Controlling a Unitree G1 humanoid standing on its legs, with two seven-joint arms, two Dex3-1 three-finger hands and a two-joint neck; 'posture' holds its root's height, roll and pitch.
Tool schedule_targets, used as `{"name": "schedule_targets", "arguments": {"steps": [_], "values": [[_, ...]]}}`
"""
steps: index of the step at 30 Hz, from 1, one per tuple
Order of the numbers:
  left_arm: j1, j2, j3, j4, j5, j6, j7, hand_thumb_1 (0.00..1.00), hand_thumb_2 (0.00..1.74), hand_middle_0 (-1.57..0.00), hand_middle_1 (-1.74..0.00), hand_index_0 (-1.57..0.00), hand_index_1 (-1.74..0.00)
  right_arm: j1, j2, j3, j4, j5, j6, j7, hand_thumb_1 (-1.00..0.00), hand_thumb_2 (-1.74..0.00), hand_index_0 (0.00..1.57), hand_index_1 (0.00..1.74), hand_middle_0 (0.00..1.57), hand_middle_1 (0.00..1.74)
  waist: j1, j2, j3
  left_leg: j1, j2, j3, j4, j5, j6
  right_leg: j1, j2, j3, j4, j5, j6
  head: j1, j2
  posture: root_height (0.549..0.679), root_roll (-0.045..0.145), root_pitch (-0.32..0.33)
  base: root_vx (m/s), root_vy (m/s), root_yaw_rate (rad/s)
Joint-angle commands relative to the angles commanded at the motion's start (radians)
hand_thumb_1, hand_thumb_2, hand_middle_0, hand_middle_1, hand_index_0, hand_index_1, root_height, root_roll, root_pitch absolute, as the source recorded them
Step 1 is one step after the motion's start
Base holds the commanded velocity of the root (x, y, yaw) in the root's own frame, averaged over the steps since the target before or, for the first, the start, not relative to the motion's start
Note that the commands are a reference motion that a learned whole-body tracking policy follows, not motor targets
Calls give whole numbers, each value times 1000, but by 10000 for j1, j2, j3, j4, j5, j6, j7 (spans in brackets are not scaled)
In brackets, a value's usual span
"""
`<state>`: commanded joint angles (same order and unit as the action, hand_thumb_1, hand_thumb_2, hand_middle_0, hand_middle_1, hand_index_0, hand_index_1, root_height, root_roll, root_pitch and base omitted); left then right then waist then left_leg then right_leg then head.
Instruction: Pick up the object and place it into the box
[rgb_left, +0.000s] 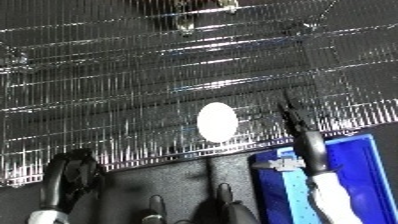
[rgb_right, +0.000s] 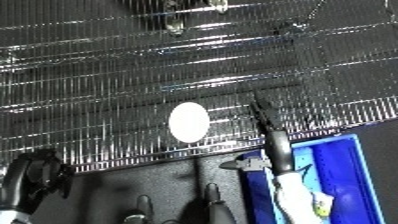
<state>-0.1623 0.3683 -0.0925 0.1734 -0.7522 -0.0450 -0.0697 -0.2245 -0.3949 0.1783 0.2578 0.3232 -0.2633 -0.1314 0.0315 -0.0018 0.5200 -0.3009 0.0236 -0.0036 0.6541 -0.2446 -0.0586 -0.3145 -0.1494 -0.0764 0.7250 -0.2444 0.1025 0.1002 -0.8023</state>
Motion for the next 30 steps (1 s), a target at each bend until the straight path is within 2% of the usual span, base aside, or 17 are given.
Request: {"name": "schedule_targets", "arguments": {"steps": [4,12,21,30], "values": [[-86,-14,-71,49,45,-12,1,1000,1740,-1570,-1740,-1570,-1740,-131,-23,13,181,-39,-15,22,0,0,0,0,0,0,26,30,0,-168,-6,-17,106,-45,22,-215,-52,-12,149,-3,13,55,104,643,42,-86,-1,15,61],[-279,-34,-183,60,101,39,52,1000,1740,-1570,-1740,-1570,-1740,-621,-94,73,425,-164,118,103,0,0,0,0,0,0,87,123,0,-630,-53,-72,469,-188,81,-753,-125,-5,560,-55,-13,370,437,638,42,-66,-1,20,54],[-499,-32,-364,-32,44,150,231,1000,1740,-1570,-1740,-1570,-1740,-1239,-140,304,557,-308,384,296,0,0,0,0,0,0,151,229,0,-1157,-133,-107,822,-339,122,-1377,-158,10,981,-123,-45,710,812,632,40,-39,-4,19,59],[-731,-107,-531,-34,37,100,474,1000,1740,-1570,-1740,-1570,-1740,-1955,-96,600,941,-314,484,468,0,0,0,0,0,0,223,346,0,-1624,-223,-123,1141,-487,156,-1907,-182,31,1307,-194,-114,1076,1411,627,43,-14,8,29,48]]}}
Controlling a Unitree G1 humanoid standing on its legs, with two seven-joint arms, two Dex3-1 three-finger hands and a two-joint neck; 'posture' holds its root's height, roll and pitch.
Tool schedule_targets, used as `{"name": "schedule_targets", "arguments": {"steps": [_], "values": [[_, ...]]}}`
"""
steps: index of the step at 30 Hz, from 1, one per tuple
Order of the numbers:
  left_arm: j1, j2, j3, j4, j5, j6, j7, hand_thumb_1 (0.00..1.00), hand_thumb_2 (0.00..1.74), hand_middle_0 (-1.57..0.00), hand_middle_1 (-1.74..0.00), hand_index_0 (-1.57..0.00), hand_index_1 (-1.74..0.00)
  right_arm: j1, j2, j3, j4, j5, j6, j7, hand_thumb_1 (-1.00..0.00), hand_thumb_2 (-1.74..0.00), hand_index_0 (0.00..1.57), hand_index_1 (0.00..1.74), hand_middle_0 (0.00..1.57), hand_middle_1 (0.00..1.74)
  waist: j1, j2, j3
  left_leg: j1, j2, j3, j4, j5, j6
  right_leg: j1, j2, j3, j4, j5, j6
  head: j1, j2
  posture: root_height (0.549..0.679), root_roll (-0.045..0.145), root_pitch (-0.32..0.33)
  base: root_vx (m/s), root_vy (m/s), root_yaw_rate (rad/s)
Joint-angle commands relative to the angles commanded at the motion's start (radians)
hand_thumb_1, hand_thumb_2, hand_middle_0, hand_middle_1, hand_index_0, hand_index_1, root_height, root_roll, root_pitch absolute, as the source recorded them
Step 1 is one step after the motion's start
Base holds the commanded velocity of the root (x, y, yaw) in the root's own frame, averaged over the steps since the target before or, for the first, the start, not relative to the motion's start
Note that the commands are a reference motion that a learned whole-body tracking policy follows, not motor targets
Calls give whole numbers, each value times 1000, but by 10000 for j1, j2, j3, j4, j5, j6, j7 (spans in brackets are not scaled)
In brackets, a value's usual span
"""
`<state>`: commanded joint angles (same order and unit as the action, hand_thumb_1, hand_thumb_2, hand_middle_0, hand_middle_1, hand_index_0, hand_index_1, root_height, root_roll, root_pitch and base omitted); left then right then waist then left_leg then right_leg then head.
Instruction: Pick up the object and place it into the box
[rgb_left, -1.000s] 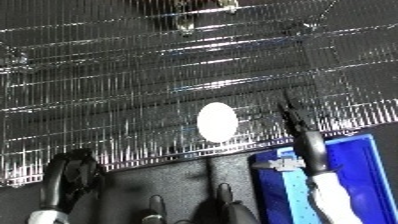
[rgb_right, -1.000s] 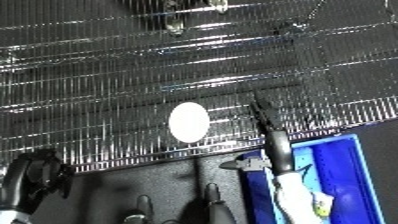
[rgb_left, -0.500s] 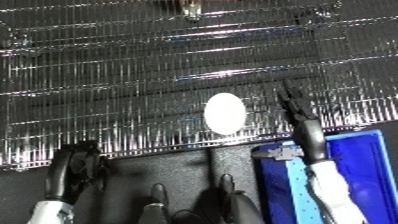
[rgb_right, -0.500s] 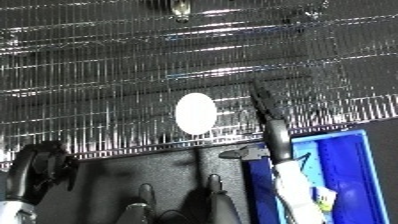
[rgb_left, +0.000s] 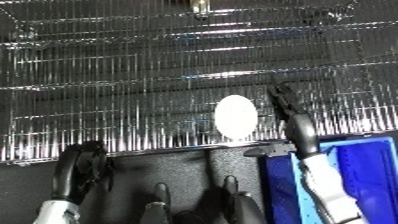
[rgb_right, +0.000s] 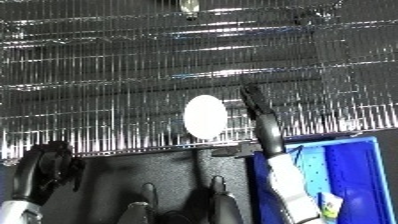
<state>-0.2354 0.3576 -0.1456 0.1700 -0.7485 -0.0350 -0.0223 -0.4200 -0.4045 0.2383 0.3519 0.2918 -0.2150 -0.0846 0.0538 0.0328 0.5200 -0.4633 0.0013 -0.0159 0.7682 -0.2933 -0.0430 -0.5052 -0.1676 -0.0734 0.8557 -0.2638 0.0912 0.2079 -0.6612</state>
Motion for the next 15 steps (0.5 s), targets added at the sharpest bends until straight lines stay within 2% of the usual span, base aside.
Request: {"name": "schedule_targets", "arguments": {"steps": [5,11,15], "values": [[-67,3,-62,-128,-46,-19,164,1000,1740,-1570,-1740,-1570,-1740,-392,14,180,62,-56,181,55,0,0,0,0,0,0,45,81,0,-229,-71,-6,119,-65,29,-279,-6,14,155,-42,-41,250,369,625,45,2,0,35,45],[-255,-30,-185,-216,-121,-42,355,1000,1740,-1570,-1740,-1570,-1740,-992,50,458,398,-98,438,25,0,0,0,0,0,0,118,167,0,-597,-133,-6,303,-121,49,-685,-13,14,407,-107,-87,487,614,621,46,23,-23,30,56],[-348,-45,-248,-272,-156,-30,431,1000,1740,-1570,-1740,-1570,-1740,-1297,64,619,718,-222,535,30,-200,-348,314,348,314,348,174,217,0,-766,-174,-5,329,-129,64,-883,-14,-3,506,-139,-115,627,757,620,46,36,-31,20,60]]}}
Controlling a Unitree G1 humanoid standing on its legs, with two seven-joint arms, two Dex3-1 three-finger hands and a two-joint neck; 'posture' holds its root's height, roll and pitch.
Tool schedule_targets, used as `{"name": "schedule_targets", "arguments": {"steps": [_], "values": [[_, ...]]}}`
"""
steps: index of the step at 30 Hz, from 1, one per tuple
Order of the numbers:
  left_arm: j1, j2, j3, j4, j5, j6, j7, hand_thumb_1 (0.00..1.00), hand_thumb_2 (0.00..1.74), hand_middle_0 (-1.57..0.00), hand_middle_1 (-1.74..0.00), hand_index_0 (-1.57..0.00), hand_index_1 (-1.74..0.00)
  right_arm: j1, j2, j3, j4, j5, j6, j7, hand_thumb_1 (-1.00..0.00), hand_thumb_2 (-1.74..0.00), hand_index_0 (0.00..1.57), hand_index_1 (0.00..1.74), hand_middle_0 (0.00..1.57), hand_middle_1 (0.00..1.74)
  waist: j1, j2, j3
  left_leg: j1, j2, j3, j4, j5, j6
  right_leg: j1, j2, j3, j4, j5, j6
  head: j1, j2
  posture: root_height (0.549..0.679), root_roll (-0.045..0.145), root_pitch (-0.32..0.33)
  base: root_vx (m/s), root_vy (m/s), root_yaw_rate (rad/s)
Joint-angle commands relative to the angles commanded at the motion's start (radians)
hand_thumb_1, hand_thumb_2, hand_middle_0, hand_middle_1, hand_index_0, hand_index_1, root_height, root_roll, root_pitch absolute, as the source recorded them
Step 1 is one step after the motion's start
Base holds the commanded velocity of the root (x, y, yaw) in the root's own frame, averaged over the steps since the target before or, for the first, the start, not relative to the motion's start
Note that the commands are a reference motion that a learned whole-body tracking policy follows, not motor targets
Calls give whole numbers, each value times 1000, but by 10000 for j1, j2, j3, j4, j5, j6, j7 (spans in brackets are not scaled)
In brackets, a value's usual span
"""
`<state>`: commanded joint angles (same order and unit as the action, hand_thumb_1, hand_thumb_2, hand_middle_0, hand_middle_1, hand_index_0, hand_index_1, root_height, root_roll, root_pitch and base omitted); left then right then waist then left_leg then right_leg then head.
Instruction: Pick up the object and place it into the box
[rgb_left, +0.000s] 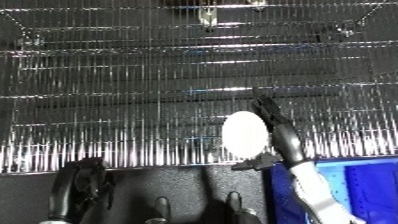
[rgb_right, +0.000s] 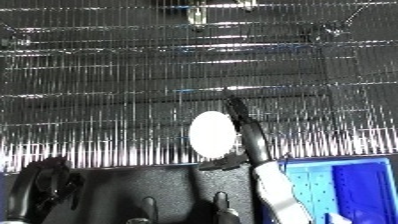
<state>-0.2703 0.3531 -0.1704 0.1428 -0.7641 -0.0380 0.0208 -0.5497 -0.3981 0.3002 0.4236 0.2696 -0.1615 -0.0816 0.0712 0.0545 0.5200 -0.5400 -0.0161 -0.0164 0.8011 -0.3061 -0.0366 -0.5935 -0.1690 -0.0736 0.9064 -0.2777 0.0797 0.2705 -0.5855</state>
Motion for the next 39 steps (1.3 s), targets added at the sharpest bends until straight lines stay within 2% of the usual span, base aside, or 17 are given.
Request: {"name": "schedule_targets", "arguments": {"steps": [5,14,22,25,29,34,39], "values": [[-54,2,-72,-59,-42,21,85,1000,1740,-1570,-1740,-1570,-1740,-240,-17,180,309,0,48,-120,-450,-783,706,783,706,783,47,35,0,-62,-45,-3,-50,15,8,-83,2,-31,0,-3,-19,137,58,620,47,45,-28,13,40],[-67,69,-164,-40,-151,-57,3,1000,1740,-1570,-1740,-1570,-1740,-371,-121,219,513,60,-149,-543,-450,-783,706,783,706,783,47,30,0,153,-79,-12,-395,107,27,102,49,-81,-309,78,-19,389,217,624,47,48,-33,-5,0],[110,185,-75,-46,-136,-201,-157,1000,1740,-1570,-1740,-1570,-1740,-362,-399,-104,-271,53,-424,-1042,-450,-783,706,783,706,783,-56,-59,0,633,-22,-41,-785,159,52,535,122,-72,-739,172,22,366,357,630,42,35,-40,-27,-72],[282,253,-4,-67,-110,-326,-217,1000,1740,-1570,-1740,-1570,-1740,-153,-485,-299,-912,-38,-493,-1352,-450,-783,706,783,706,783,-155,-117,0,896,22,-51,-947,146,86,769,176,-18,-938,194,40,254,399,632,41,25,-36,-34,-151],[540,303,186,-18,-18,-485,-369,1000,1740,-1570,-1740,-1570,-1740,439,-593,-728,-1662,-4,-839,-1570,-450,-783,706,783,706,783,-357,-217,0,1229,123,-5,-1031,73,123,1087,251,91,-1189,236,69,236,429,635,39,9,-41,-40,-204],[822,327,548,101,158,-527,-734,1000,1740,-1570,-1740,-1570,-1740,1215,-714,-1483,-2384,356,-1138,-1608,-450,-783,706,783,706,783,-638,-334,0,1589,250,132,-1038,-41,120,1466,357,227,-1451,279,97,578,511,638,39,-9,-38,-53,-233],[952,328,817,123,297,-442,-1025,1000,1740,-1570,-1740,-1570,-1740,1916,-687,-2163,-2925,567,-1280,-1817,-450,-783,706,783,706,783,-963,-391,0,1888,398,369,-1117,-87,106,1768,484,396,-1719,335,115,1026,557,641,38,-22,-40,-49,-272]]}}
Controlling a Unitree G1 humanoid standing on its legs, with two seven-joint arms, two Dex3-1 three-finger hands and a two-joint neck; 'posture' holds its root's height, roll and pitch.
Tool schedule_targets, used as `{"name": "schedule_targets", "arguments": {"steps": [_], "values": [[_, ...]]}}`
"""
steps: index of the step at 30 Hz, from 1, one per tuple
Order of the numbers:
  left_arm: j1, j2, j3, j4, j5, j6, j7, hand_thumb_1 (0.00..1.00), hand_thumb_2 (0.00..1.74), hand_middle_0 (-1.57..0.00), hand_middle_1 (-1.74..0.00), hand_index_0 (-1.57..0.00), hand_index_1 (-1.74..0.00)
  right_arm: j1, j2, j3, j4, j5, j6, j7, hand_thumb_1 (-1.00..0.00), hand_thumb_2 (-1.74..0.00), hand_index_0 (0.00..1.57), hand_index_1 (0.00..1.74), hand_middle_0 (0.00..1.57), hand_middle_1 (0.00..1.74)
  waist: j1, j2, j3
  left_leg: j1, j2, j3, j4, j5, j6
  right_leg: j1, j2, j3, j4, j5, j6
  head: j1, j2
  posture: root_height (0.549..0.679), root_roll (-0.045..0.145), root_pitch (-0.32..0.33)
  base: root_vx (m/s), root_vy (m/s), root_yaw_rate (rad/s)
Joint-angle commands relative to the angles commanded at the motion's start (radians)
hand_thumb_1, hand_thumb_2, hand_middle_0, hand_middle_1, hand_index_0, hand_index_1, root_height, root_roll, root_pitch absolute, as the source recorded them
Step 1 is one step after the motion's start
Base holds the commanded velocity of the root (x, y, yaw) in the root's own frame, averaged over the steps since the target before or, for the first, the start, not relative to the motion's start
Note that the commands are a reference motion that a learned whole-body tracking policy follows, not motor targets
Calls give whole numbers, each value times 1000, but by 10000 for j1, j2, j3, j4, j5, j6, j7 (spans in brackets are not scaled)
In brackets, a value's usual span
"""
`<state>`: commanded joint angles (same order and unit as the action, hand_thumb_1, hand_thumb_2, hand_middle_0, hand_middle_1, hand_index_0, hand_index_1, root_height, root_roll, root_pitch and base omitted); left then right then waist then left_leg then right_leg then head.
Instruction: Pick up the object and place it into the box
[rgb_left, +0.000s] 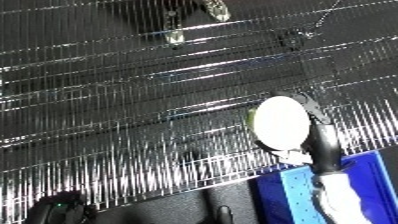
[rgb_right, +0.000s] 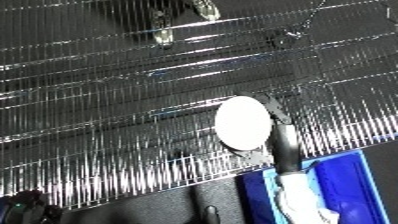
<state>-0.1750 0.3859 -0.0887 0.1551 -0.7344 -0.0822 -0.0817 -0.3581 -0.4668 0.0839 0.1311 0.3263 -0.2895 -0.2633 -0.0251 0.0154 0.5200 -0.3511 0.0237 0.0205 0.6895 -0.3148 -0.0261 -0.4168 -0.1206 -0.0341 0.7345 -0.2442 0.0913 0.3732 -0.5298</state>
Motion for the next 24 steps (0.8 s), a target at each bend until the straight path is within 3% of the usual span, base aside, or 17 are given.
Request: {"name": "schedule_targets", "arguments": {"steps": [5,12,18,24], "values": [[-90,-12,14,69,76,65,-104,1000,1740,-1570,-1740,-1570,-1740,472,27,-453,-206,18,-91,-461,-450,-783,706,783,706,783,-349,-5,0,266,132,266,-162,1,-15,226,100,209,-351,120,31,613,29,645,39,-29,-45,-44,-261],[-105,-10,-58,164,-10,-74,-120,1000,1740,-1570,-1740,-1570,-1740,1204,-66,-1046,-292,521,-492,-884,-450,-783,706,783,706,783,-876,102,0,665,310,676,-550,59,-97,484,108,457,-911,270,48,1635,371,650,48,-28,-50,-11,-276],[-10,-170,-122,306,-216,-397,-103,1000,1740,-1570,-1740,-1570,-1740,1970,-167,-1672,82,1381,-1173,-1015,-450,-783,706,783,706,783,-1397,383,0,1134,420,1058,-1026,181,-207,691,83,662,-1320,268,35,2671,787,654,61,-24,-34,68,-262],[62,-303,-110,475,-407,-578,-97,1000,1740,-1570,-1740,-1570,-1740,2617,-240,-2364,835,2365,-1830,-825,-450,-783,706,783,706,783,-1885,613,0,1470,483,1366,-1199,202,-272,806,81,803,-1431,204,1,3568,919,656,72,-26,-15,54,-154]]}}
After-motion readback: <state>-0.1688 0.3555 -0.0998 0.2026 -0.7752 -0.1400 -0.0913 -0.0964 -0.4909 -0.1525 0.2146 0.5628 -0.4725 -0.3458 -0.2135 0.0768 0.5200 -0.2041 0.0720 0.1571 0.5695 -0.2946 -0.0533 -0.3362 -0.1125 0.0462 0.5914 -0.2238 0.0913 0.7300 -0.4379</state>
